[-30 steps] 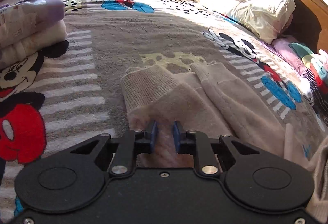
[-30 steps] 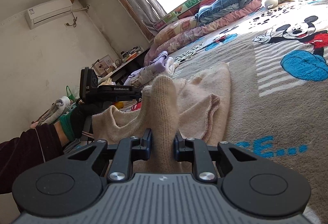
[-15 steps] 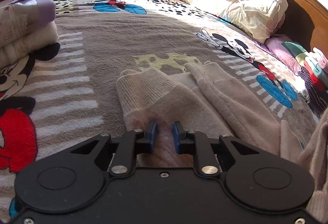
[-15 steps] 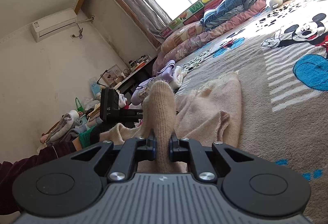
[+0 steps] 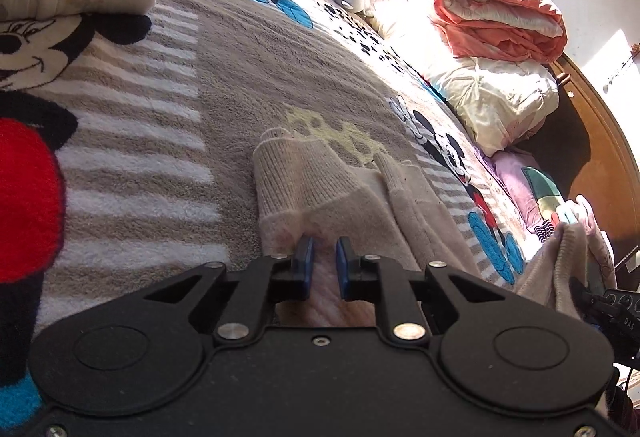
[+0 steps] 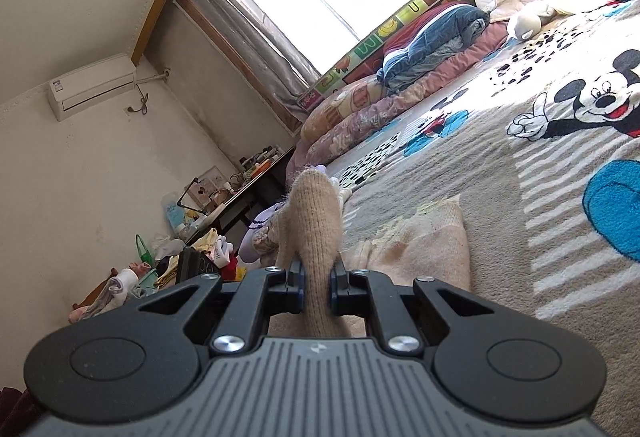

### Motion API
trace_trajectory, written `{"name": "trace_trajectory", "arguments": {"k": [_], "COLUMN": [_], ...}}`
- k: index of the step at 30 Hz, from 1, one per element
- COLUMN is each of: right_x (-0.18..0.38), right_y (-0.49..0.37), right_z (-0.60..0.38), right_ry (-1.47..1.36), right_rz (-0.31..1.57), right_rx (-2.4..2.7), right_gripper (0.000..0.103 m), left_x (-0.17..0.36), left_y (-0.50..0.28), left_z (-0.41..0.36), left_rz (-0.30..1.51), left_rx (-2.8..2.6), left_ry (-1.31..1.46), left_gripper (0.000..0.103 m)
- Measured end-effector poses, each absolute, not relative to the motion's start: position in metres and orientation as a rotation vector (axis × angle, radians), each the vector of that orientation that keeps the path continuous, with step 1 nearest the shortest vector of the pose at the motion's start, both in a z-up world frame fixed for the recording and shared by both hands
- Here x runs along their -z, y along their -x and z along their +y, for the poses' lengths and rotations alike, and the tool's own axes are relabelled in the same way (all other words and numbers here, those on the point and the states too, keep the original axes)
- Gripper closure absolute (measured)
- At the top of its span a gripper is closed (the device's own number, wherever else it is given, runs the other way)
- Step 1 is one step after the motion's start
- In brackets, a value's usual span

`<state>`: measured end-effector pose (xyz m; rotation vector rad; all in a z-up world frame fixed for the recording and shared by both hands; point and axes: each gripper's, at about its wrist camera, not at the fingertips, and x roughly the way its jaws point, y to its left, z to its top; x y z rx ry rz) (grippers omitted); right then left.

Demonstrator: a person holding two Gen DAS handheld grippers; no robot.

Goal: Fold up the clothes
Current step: 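Hold the sleeve cuff with the right gripper while the left gripper grasps the sweater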

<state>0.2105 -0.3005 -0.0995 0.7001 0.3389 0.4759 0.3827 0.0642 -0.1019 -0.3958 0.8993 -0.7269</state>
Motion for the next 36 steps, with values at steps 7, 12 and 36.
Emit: {"name": "trace_trajectory", "arguments": {"k": [7, 12, 36], "right_x": [0.121, 0.119, 0.089], "right_y": [-0.202, -0.188, -0.268], "right_z": [-0.303, -0.301, -0.317], "right_ry": [-0.768, -0.764, -0.728], "right_rz": [0.347, 0.330, 0.279], "right_rx": [-0.460, -0.472, -0.444], "right_gripper": [0.090, 0.090, 0.090], "left_x": [0.056, 0.059, 0.044], "left_y": [-0.327, -0.263, -0.316], "left_z": [0.105, 0.122, 0.078], "left_rz": [0.747, 0.743, 0.371], "left_rx": [0.688, 0.724, 0.749], "left_ry": [0.554, 0.706, 0.504], "left_gripper": [0.058, 0.048, 0.093]}}
